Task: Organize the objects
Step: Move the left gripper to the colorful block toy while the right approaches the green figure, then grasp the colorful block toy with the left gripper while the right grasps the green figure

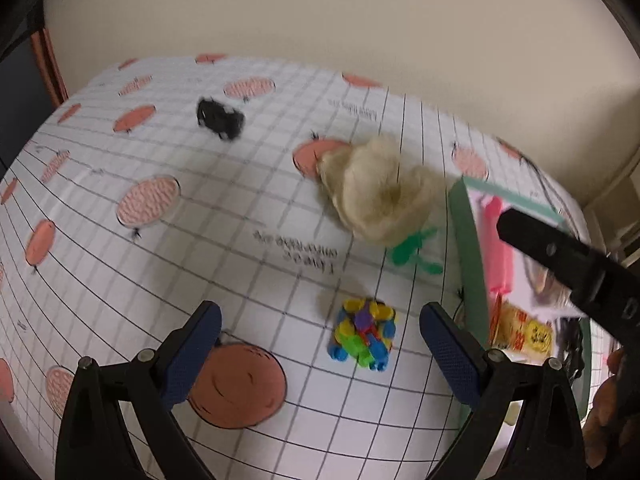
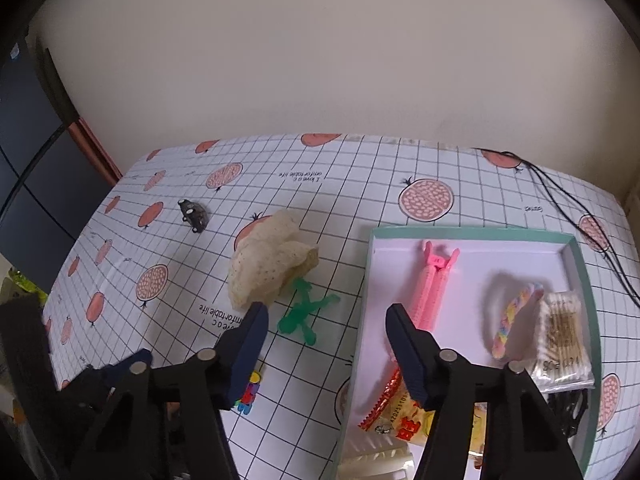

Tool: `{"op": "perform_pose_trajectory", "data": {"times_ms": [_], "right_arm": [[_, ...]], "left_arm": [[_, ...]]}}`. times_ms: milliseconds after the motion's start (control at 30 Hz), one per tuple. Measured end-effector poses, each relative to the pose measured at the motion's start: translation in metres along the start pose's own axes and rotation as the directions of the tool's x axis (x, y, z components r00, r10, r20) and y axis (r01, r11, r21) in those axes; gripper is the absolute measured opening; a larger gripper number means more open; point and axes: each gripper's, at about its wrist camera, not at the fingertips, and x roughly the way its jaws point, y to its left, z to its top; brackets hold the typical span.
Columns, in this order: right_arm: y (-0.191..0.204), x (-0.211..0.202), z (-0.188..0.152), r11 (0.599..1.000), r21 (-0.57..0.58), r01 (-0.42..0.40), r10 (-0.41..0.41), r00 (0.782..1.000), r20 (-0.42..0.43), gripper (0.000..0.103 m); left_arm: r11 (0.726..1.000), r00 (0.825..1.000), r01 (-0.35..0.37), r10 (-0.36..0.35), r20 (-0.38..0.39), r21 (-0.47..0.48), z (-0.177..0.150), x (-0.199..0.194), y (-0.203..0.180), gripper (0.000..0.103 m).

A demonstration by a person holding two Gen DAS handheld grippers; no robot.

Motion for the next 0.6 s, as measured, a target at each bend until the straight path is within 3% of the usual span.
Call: {"op": "perform_pose_trajectory", "data": {"times_ms": [333,600], "right_arm": [[0.011,0.022,-0.007,0.999,-0.041,-0.013,0.011,0.999,-0.048,0.051],[0.011,0.034,-0.009,0.999,-0.034,-0.018,0.015,0.997,-0.071,0.047]], "left_arm": [[0.998,0.999,-0.021,0.023,-0.032,0.053,-0.008,0.012,-0.013,0.096],[0.995,0.997,-0.029,0.036,-0.069,0.099,-0.009,0.02,-0.02,0.068]]}}
